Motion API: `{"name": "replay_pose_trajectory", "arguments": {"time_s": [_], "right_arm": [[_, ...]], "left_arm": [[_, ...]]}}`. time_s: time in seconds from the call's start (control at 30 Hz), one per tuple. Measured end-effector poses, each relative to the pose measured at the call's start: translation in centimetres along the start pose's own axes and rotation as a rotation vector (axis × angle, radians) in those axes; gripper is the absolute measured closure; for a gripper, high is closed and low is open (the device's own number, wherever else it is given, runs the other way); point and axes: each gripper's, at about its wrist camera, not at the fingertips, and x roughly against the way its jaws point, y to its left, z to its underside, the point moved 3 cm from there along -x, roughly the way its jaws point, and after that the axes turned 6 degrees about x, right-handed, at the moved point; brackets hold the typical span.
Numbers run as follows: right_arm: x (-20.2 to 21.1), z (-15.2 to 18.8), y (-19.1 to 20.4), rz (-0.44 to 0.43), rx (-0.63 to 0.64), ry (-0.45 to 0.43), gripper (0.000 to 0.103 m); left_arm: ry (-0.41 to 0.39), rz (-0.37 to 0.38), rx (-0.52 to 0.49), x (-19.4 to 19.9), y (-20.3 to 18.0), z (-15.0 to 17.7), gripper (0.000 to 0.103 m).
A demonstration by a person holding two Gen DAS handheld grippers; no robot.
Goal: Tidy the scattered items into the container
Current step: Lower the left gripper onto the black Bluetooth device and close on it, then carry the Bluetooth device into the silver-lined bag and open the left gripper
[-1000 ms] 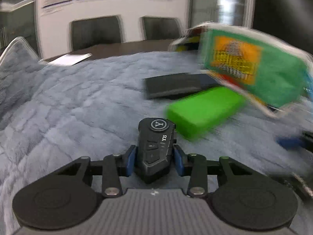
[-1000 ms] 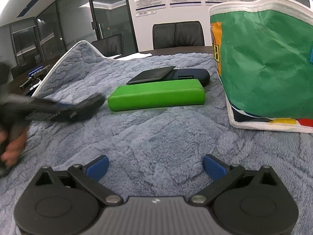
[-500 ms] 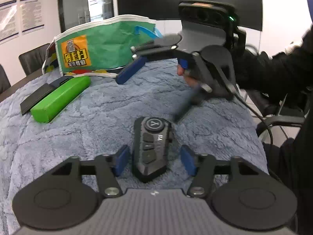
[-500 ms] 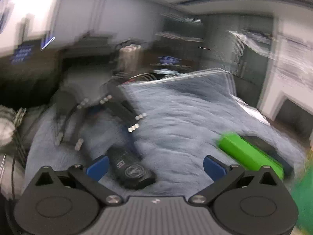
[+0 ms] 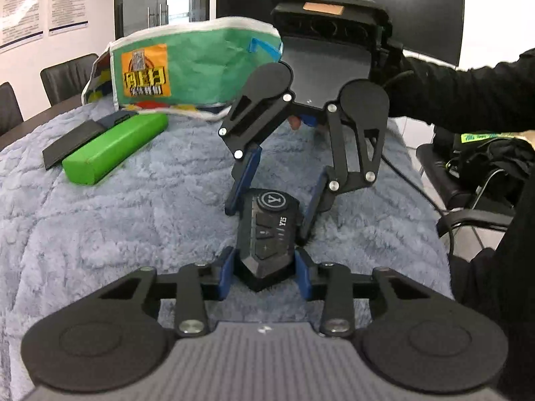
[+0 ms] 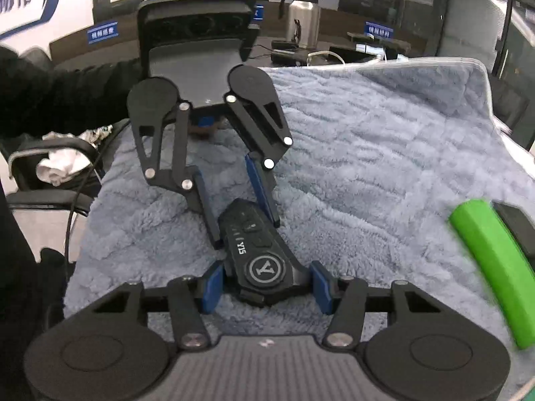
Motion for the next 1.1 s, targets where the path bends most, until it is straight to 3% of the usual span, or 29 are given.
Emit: {"name": "replay_pose_trajectory", "arguments": {"time_s": [0.2, 0.37, 0.5, 0.63, 0.7, 0.77, 0.83, 0.9, 0.93, 1.0, 1.1], "right_arm": [[6.9, -0.5, 0.0, 0.151, 0.02, -0.075, 0.05], [15.8, 0.5, -1.8, 0.345, -0.005, -0.067, 0.05], [23.3, 2.5, -5.1, 0.484, -0.077, -0.044, 0.05], [28.0, 5.0, -10.5, 0.595, -0.191, -0.021, 0.048], [28.7, 6.1, -14.1, 0.695, -0.279, -0.054, 0.041], [27.6, 7.1, -18.0, 0.736, -0.414, -0.03, 0.024], [25.9, 8.1, -20.7, 0.743, -0.517, 0.035, 0.019], [24.2, 9.3, -22.5, 0.733, -0.589, 0.132, 0.019], [23.5, 9.8, -23.0, 0.728, -0.612, 0.17, 0.019], [22.4, 10.9, -23.3, 0.713, -0.661, 0.25, 0.017], [21.5, 13.0, -23.1, 0.693, -0.808, 0.367, 0.012]], "left_arm": [[-0.028, 0.009, -0.13, 1.1, -1.0, -5.4, 0.065], [-0.04, 0.033, -0.337, -0.5, -2.2, -14.8, 0.065], [-0.06, 0.062, -0.422, -3.5, -1.5, -23.4, 0.065], [-0.058, 0.052, -0.392, -8.1, 1.1, -31.0, 0.063], [-0.04, 0.019, -0.323, -10.9, 3.5, -33.6, 0.064], [-0.004, -0.083, -0.262, -13.7, 5.9, -34.9, 0.063], [0.064, -0.144, -0.168, -16.2, 8.1, -35.2, 0.055], [0.095, -0.21, -0.129, -17.6, 9.0, -34.6, 0.031], [0.108, -0.246, -0.116, -17.9, 9.2, -34.1, 0.025], [0.137, -0.227, -0.093, -18.3, 9.2, -33.5, 0.01], [0.174, -0.211, -0.089, -17.9, 8.7, -32.9, 0.007]]}}
